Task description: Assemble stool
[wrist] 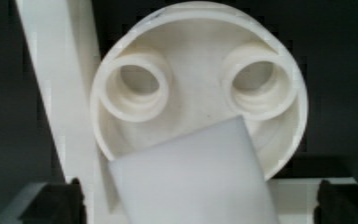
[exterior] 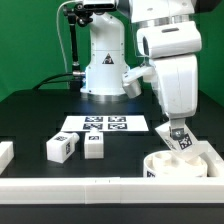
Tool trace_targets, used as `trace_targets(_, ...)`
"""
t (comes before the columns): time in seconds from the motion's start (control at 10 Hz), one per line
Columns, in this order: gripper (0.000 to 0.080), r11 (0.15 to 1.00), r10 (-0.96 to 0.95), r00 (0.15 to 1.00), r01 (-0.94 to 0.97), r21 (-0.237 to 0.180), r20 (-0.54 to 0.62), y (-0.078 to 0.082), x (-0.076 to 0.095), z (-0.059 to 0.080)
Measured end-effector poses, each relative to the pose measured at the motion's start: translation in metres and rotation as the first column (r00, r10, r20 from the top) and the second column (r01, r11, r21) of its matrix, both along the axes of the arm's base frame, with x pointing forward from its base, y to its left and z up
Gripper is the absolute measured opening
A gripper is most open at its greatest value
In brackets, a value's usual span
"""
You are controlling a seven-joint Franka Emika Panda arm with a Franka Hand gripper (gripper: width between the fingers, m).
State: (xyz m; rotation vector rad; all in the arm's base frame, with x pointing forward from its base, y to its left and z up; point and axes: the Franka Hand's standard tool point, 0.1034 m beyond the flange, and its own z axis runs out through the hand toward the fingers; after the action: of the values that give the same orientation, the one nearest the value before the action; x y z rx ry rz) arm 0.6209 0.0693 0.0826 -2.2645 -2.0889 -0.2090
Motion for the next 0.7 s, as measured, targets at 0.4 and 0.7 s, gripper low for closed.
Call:
trace_targets(0.4, 0.0339, 1.0, -0.003, 1.0, 0.003, -0.001, -0.003, 0.0017, 0.0019, -0.0011)
trace_targets(0.7, 0.0339, 0.999, -0.036, 0.999, 0.036, 0.0, -0.007, 0.001, 0.002, -0.0011)
